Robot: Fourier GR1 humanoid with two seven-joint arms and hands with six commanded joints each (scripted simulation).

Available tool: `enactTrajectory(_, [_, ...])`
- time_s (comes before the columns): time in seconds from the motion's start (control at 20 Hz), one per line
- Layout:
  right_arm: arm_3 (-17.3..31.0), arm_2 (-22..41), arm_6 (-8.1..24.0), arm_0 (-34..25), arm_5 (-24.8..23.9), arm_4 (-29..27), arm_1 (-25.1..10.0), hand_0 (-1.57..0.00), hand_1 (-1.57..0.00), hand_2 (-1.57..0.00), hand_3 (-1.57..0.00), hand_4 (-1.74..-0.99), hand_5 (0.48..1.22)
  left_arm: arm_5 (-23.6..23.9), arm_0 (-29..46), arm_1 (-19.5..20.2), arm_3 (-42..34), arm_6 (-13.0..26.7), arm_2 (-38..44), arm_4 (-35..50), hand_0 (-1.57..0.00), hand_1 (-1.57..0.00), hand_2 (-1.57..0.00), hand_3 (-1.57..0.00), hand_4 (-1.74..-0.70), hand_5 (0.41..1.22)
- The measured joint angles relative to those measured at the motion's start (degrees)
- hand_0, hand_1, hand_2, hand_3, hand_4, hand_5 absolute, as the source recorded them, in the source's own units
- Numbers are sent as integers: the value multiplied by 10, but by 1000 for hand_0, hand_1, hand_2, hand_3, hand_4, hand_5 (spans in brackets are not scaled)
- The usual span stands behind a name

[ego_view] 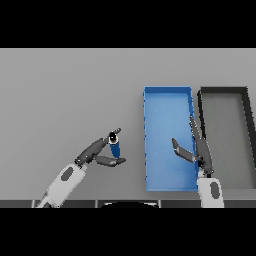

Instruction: Pick up the blue pipe and place it into the blue bin.

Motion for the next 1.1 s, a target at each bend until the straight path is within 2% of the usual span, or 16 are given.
enactTrajectory(0.15, [3, 0, -2, 0, -2, 6, -4, 1, 1, 1, 1, -1205, 649, -7, -10, -23, 18, -7, 0, 11, 1, 1, 1, 1, -1090, 441])
enactTrajectory(0.2, [-2, 2, -8, 1, -4, 11, -4, 1, 1, 1, 1, -1207, 650, -7, -7, -27, 19, -23, -2, 10, 1, 1, 1, 1, -1107, 463])
enactTrajectory(0.3, [-7, 0, -11, 13, -4, 8, -3, 1, 1, 1, 1, -1213, 655, -9, -13, -43, 37, -31, 5, 22, 1, -41, -151, -121, -1186, 550])
enactTrajectory(0.35, [-3, -3, -2, 6, -2, 6, -7, 1, 1, 1, 1, -1217, 655, -11, -11, -51, 33, -37, 10, 36, -10, -156, -308, -276, -1243, 613])
enactTrajectory(0.4, [-2, -1, -10, 8, 2, 2, -5, 1, 1, 1, 1, -1220, 656, -11, -11, -63, 39, -33, 13, 44, -125, -319, -485, -535, -1281, 735])
enactTrajectory(0.5, [-2, -4, -15, 6, 0, 1, -6, 1, 1, 1, 1, -1219, 657, -13, -6, -73, 47, -53, 21, 59, -602, -752, -865, -908, -1439, 910])
enactTrajectory(0.6, [10, 0, -2, -6, -4, 4, 3, 1, 1, 1, 1, -1227, 660, -13, -9, -82, 42, -34, 19, 58, -951, -1047, -1119, -1119, -1544, 1022])
enactTrajectory(0.65, [6, -2, -1, -8, -3, 2, 1, 1, 1, 1, 1, -1233, 660, -18, -5, -79, 38, -40, 15, 55, -1075, -1151, -1210, -1194, -1580, 1062])
enactTrajectory(0.75, [-3, -1, -2, -4, 0, 0, -2, 1, 1, 1, 1, -1224, 651, -10, 2, -79, 32, -57, 6, 45, -1253, -1302, -1340, -1330, -1530, 1119])
enactTrajectory(0.85, [9, -2, 4, -12, 2, -2, -1, 1, 1, 1, 1, -1221, 638, 5, 1, -86, 28, -60, 2, 28, -1368, -1399, -1423, -1417, -1501, 1156])
enactTrajectory(0.95, [12, -3, 10, -16, 4, -6, 0, 1, 1, 1, 1, -1217, 631, 9, 9, -89, 15, -79, 3, 25, -1441, -1461, -1476, -1472, -1484, 1179])
enactTrajectory(1.1, [15, -2, 2, -15, 6, -9, 5, 1, 1, 1, 1, -1229, 633, 19, -1, -98, -15, -80, 11, 21, -1504, -1515, -1522, -1520, -1471, 1200])
